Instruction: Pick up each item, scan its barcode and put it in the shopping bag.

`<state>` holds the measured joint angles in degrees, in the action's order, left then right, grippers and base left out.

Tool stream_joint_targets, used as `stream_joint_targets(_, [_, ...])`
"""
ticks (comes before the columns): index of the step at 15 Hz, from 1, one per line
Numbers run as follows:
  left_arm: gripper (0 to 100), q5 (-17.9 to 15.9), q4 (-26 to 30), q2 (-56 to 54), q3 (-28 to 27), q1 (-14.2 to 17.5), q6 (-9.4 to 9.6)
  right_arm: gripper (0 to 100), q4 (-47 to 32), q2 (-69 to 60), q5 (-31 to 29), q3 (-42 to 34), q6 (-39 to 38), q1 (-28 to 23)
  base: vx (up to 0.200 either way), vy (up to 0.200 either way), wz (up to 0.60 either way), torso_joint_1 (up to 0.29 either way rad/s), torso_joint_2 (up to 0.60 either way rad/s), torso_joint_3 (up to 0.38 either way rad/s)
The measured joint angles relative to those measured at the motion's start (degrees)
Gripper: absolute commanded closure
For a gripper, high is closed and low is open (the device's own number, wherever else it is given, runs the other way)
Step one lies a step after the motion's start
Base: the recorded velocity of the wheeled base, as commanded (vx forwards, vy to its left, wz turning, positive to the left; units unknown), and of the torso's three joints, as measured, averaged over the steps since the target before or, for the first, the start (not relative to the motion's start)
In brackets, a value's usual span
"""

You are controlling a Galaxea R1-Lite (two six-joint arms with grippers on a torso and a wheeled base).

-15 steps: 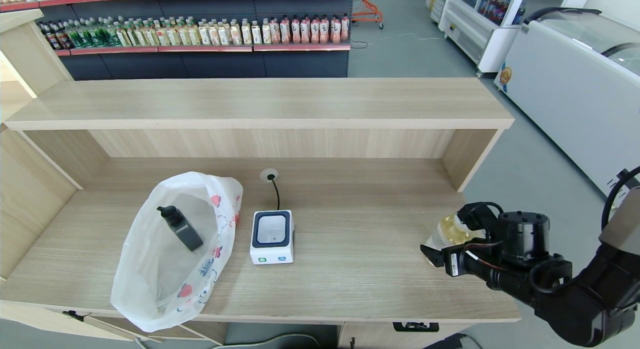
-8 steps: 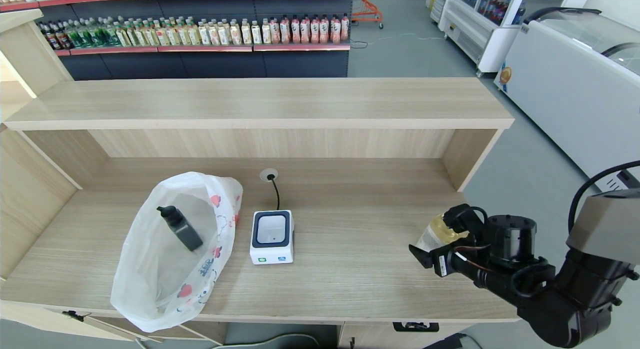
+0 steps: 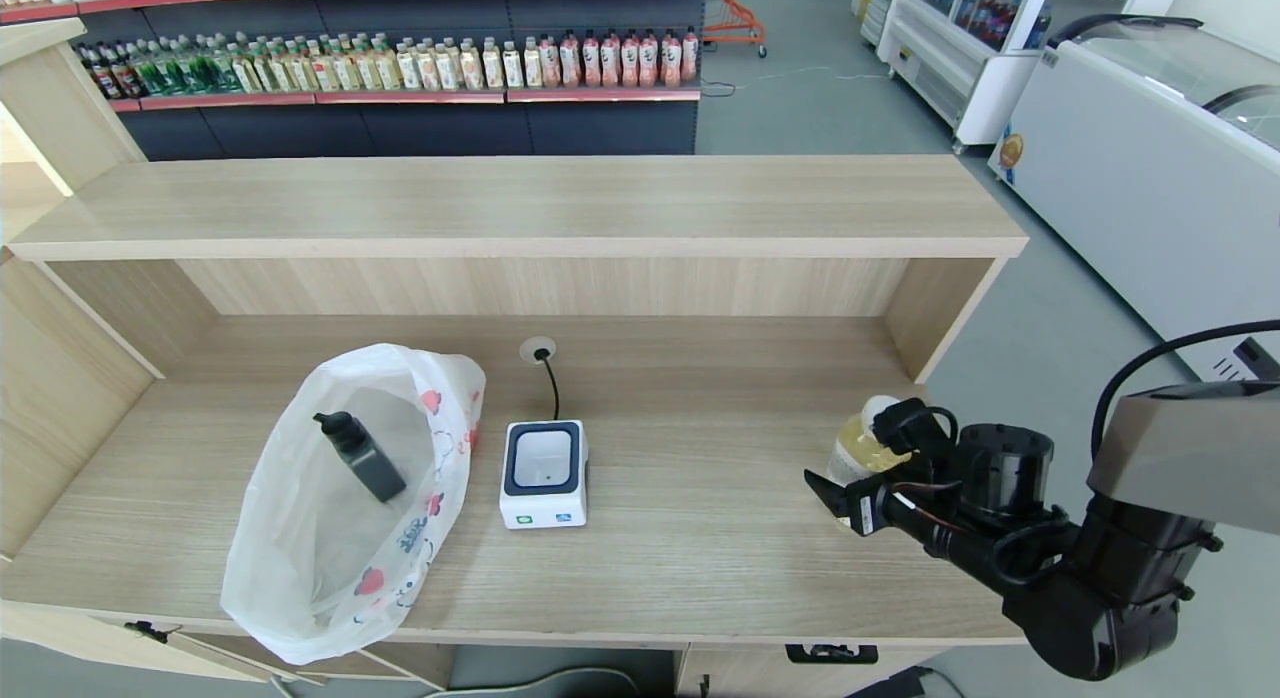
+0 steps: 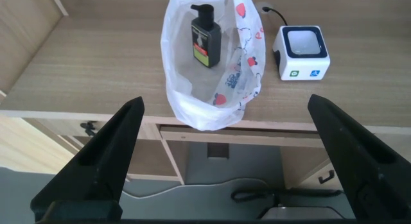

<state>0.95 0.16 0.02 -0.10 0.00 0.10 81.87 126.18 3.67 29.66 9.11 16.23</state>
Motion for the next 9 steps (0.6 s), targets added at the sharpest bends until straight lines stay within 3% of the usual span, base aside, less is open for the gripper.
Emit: stream_joint_targets(9, [0, 0.0, 0.0, 0.0, 0.0, 0.0, 0.0, 100, 0.2, 1.0, 1.3, 0.9, 0.6, -0.2, 0.0, 0.0, 0.0, 0.0, 0.0, 0.0])
